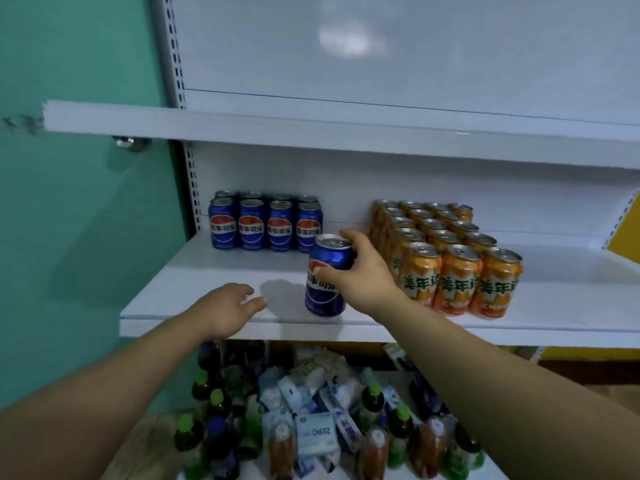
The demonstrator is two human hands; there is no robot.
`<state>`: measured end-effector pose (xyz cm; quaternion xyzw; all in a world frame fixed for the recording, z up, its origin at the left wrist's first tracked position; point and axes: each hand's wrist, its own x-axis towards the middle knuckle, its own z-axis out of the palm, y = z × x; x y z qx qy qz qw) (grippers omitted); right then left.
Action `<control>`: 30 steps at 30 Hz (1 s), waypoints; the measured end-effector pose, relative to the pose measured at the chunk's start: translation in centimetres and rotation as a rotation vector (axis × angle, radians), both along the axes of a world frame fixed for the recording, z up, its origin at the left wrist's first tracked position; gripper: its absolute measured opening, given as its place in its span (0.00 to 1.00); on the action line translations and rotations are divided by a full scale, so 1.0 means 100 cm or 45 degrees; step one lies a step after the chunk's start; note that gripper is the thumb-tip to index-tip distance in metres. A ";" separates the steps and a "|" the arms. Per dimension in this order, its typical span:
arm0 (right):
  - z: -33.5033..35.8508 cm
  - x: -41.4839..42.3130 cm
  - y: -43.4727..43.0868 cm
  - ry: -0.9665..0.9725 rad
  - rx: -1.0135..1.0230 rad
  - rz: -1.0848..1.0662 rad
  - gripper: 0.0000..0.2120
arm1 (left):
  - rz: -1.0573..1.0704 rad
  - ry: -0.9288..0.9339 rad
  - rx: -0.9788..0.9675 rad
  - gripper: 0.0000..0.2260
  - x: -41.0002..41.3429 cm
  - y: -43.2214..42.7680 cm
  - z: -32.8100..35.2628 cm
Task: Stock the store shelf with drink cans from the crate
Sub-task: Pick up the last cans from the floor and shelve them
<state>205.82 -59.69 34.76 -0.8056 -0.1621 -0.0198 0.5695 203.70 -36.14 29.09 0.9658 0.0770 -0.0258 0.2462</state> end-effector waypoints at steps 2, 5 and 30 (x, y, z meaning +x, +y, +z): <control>-0.007 0.010 0.022 0.014 -0.011 0.035 0.35 | 0.051 0.037 0.214 0.31 0.002 0.036 -0.009; -0.017 0.026 0.055 0.005 -0.067 0.089 0.35 | 0.162 0.090 0.323 0.32 0.006 0.075 -0.014; -0.026 0.138 0.221 -0.228 -0.418 0.281 0.33 | 0.176 0.005 0.482 0.34 0.019 0.099 -0.037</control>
